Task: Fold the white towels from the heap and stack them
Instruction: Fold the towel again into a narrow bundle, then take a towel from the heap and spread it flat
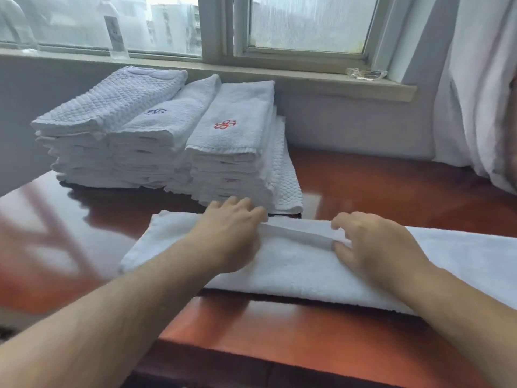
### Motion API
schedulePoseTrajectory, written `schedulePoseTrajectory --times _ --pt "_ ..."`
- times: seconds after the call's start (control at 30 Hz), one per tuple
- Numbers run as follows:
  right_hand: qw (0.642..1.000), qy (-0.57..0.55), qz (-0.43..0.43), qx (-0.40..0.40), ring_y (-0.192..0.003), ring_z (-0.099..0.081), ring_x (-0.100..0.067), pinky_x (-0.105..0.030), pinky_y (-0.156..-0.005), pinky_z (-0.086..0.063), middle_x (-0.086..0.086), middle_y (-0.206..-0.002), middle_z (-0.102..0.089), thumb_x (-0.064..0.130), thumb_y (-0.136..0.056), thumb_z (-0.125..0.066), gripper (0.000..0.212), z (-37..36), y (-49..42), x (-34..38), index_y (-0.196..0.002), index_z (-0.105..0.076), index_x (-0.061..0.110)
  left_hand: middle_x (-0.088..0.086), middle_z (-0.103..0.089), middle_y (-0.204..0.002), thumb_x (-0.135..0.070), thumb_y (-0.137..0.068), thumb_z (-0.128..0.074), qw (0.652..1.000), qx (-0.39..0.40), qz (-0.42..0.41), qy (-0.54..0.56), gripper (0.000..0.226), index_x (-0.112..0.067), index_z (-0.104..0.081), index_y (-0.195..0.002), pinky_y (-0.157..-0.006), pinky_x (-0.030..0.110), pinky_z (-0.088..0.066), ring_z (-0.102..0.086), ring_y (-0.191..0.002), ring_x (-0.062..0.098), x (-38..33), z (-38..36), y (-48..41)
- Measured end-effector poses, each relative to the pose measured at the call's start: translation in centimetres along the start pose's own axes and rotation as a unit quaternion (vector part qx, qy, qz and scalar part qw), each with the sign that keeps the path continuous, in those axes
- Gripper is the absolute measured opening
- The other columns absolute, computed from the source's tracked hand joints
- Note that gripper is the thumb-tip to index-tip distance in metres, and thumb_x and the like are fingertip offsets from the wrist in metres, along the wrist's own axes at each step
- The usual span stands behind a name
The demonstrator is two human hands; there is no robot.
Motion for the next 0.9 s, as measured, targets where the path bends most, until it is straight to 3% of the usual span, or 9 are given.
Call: schedulePoseTrajectory --times 0.13,0.23,0.37,0.43,0.5,0.6,0.73,0.8,0.9 --pt "0.993 0.042 -0.104 -0.040 -0.079 -0.064 -0.036 -0.044 -0.067 -0.050 -0.006 -0.087 -0.067 0.016 -0.055 -0.088 0.048 0.9 6.1 -6.0 -0.100 -0.073 0.016 -0.006 -0.050 -0.137 -0.056 -0.094 -0.046 0.993 -0.020 -0.099 0.065 0.051 -0.034 -0.045 -0.140 -0.102 0.040 -0.036 -0.046 -0.125 0.021 -7.1 -0.7 -3.0" --pt "0.977 0.070 -0.197 -0.041 -0.079 -0.065 -0.038 -0.044 -0.068 -0.047 -0.008 -0.089 -0.069 0.008 -0.043 -0.091 0.057 1.6 11.3 -11.5 -0.097 -0.074 0.015 -0.007 -0.051 -0.134 -0.056 -0.095 -0.047 0.981 -0.010 -0.173 0.087 0.048 -0.034 -0.046 -0.138 -0.099 0.039 -0.037 -0.049 -0.122 0.020 -12.9 -1.2 -5.3" --pt "0.944 0.113 -0.305 -0.046 -0.081 -0.064 -0.037 -0.043 -0.072 -0.044 -0.007 -0.087 -0.068 0.010 -0.053 -0.091 0.045 3.2 16.8 -17.5 -0.094 -0.074 0.016 -0.005 -0.058 -0.107 -0.042 -0.101 -0.045 0.970 -0.041 -0.200 0.132 0.022 -0.027 -0.060 -0.108 -0.077 0.036 -0.047 -0.058 -0.101 0.022 -18.4 -1.2 -7.4" --pt "0.933 0.137 -0.326 -0.065 -0.077 -0.063 -0.037 -0.042 -0.070 -0.044 -0.006 -0.081 -0.067 0.018 -0.063 -0.090 0.032 4.3 18.1 -19.6 -0.090 -0.074 0.017 -0.005 -0.056 -0.094 -0.044 -0.103 -0.042 0.969 -0.056 -0.182 0.157 0.027 -0.024 -0.056 -0.093 -0.062 0.034 -0.040 -0.059 -0.087 0.023 -19.1 -1.6 -8.3" --pt "0.922 0.164 -0.337 -0.096 -0.076 -0.062 -0.037 -0.041 -0.068 -0.041 -0.006 -0.078 -0.065 0.026 -0.076 -0.083 0.017 5.5 18.4 -21.5 -0.084 -0.072 0.018 -0.006 -0.054 -0.088 -0.048 -0.103 -0.040 0.968 -0.072 -0.168 0.173 0.031 -0.024 -0.049 -0.085 -0.057 0.033 -0.035 -0.055 -0.077 0.024 -19.0 -1.8 -9.2" --pt "0.912 0.180 -0.351 -0.113 -0.078 -0.061 -0.038 -0.039 -0.067 -0.033 -0.011 -0.078 -0.065 0.026 -0.087 -0.074 0.012 6.4 17.3 -24.6 -0.083 -0.070 0.016 -0.004 -0.057 -0.085 -0.050 -0.103 -0.040 0.969 -0.089 -0.157 0.169 0.033 -0.026 -0.044 -0.080 -0.054 0.033 -0.031 -0.049 -0.072 0.024 -18.3 -1.8 -10.6" --pt "0.910 -0.005 -0.400 -0.106 -0.076 -0.061 -0.027 -0.032 -0.062 -0.039 0.000 -0.080 -0.068 0.034 -0.092 -0.068 0.011 6.0 14.0 -29.1 -0.084 -0.070 0.027 -0.002 -0.061 -0.087 -0.055 -0.101 -0.040 0.974 -0.069 -0.146 0.159 0.037 -0.025 -0.052 -0.083 -0.062 0.034 -0.046 -0.060 -0.083 0.027 -17.7 -2.0 -12.5" --pt "0.901 -0.093 -0.417 -0.074 -0.071 -0.059 -0.017 -0.029 -0.056 -0.038 0.005 -0.075 -0.065 0.035 -0.091 -0.066 0.017 4.8 12.3 -31.2 -0.079 -0.067 0.023 -0.003 -0.058 -0.082 -0.058 -0.100 -0.041 0.978 -0.054 -0.134 0.149 0.042 -0.023 -0.049 -0.079 -0.057 0.032 -0.040 -0.057 -0.078 0.026 -17.4 -2.3 -13.3" --pt "0.893 -0.133 -0.427 -0.043 -0.056 -0.044 -0.017 -0.031 -0.052 -0.032 0.000 -0.062 -0.048 0.032 -0.091 -0.068 0.037 2.6 10.7 -33.3 -0.068 -0.050 0.010 -0.008 -0.046 -0.073 -0.061 -0.098 -0.043 0.980 -0.050 -0.118 0.149 0.045 -0.024 -0.043 -0.073 -0.053 0.031 -0.030 -0.050 -0.071 0.023 -17.1 -2.8 -13.8"
Point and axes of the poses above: each hand's wrist, its own y-axis away from the middle knuckle, its own z-axis out of the back of the hand, x = y × z, the point moved 5 cm from there along -y, towards the middle knuckle
